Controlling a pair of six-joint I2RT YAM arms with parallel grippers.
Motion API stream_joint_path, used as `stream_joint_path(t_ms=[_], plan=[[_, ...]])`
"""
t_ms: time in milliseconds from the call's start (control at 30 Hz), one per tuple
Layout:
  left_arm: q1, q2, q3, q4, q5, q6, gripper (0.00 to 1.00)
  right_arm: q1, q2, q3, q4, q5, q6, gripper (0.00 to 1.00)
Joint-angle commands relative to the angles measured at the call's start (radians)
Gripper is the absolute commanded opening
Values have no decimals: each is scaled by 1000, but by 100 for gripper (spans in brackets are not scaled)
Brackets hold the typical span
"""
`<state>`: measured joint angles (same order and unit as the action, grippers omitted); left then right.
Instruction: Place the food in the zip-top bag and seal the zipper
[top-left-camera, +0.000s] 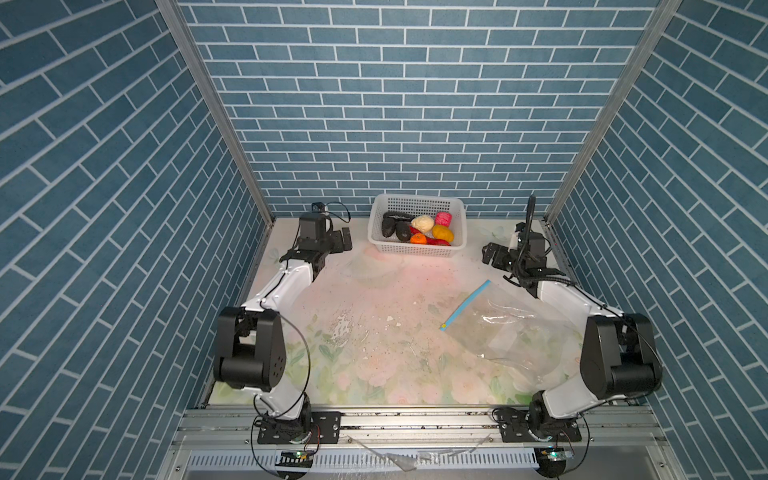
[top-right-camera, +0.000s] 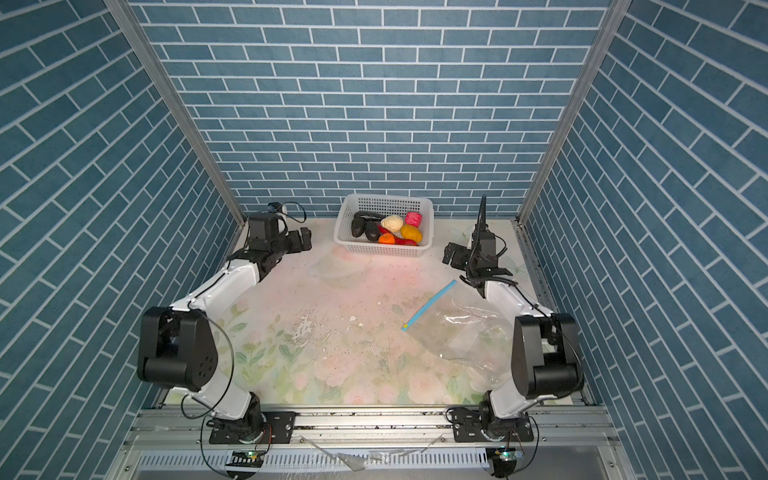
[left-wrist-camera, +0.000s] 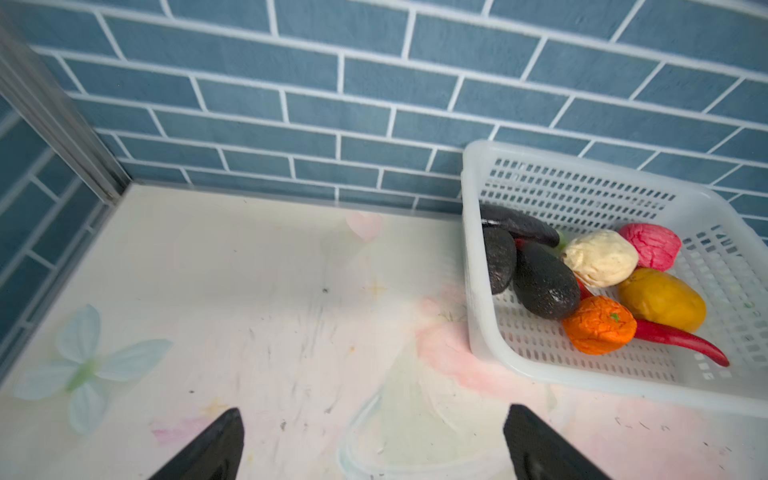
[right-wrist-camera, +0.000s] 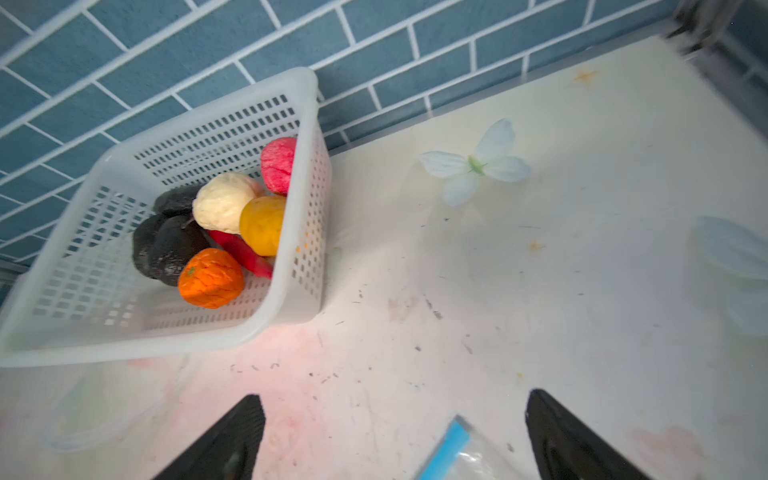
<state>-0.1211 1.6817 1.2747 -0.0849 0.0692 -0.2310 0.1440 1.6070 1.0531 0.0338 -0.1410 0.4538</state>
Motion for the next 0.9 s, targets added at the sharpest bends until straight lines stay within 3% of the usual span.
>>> stream_joint_path(t_ms=[0,233,500,700,867], plan=[[-6,105,139,-165,134,-68,99,4,91,151,-101,-178,130,99],[-37,355,460,-305,215,-65,99,7,293,423,-227,-213,119,97],[-58,639,802,-415,404,-112,99,6,492,663,-296,-268,73,92],[-76,738,925,-428,467,-144,99,7,641,833,-332,-337,70,87],[-84,734,925,-411,505,-166,97,32,692,914,-347,-382,64,81]])
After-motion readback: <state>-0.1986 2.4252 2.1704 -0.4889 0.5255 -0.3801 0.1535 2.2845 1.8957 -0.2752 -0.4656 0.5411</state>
